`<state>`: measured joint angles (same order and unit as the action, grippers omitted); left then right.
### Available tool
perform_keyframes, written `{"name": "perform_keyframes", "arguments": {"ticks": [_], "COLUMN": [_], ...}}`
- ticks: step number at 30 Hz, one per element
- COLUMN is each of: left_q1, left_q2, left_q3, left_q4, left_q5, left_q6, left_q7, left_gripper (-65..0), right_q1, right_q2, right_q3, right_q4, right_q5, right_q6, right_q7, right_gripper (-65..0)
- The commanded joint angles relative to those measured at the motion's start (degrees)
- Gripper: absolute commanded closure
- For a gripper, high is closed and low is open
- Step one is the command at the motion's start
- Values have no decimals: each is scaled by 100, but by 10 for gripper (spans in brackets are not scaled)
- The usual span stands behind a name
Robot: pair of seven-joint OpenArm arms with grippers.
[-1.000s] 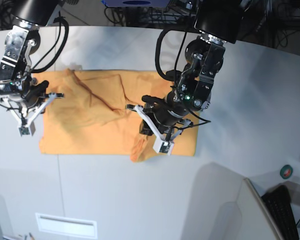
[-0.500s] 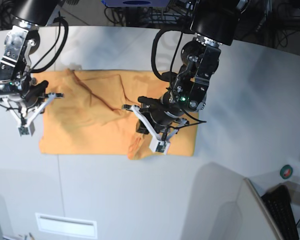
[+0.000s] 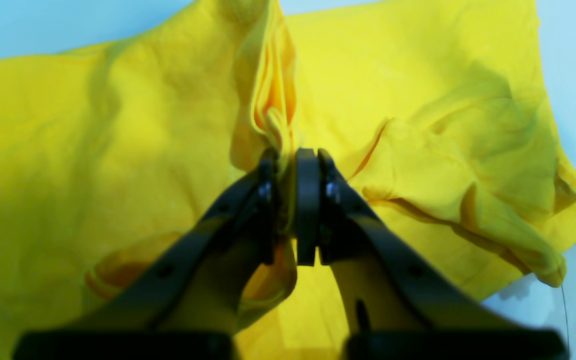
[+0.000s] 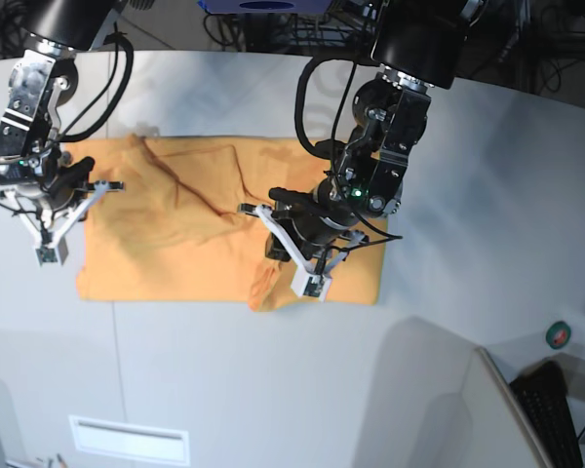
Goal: Layout the t-shirt on the table in an organized manner, then fold the t-shirt properly
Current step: 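Carry the strip end with the left gripper toward the right gripper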
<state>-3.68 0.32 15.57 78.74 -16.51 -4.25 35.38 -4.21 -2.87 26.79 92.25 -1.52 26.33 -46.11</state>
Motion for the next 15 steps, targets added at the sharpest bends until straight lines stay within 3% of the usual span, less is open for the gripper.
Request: {"name": "perform_keyframes", "arguments": {"ticks": [1, 2, 7, 9, 12, 15], "left_q1": [-102, -102, -181, -234, -419, -410], "left_q2": [43, 43, 52, 52, 245, 280], "left_q3": [12, 21, 416, 733, 1260, 1445], "left_q4": [86, 86, 86, -81, -344, -186], "left_q5": [-50, -50, -50, -59, -59, -59], "left_q6": [8, 8, -1, -19, -28, -28], "left_q7": [-122, -122, -122, -122, -105, -105], "left_gripper": [0, -35, -346, -436, -499, -462], "right_q1": [73, 73, 73, 73, 73, 73], "right_q2": [28, 28, 28, 28, 19, 19], "right_q3": [7, 7, 7, 7, 7, 7], "right_q4": [90, 90, 90, 90, 90, 90], "right_q5": [33, 33, 33, 33, 33, 33], "right_q6": [0, 0, 0, 0, 0, 0], "right_q7": [96, 96, 96, 96, 96, 96], "right_gripper": [0, 0, 0, 0, 0, 0]}}
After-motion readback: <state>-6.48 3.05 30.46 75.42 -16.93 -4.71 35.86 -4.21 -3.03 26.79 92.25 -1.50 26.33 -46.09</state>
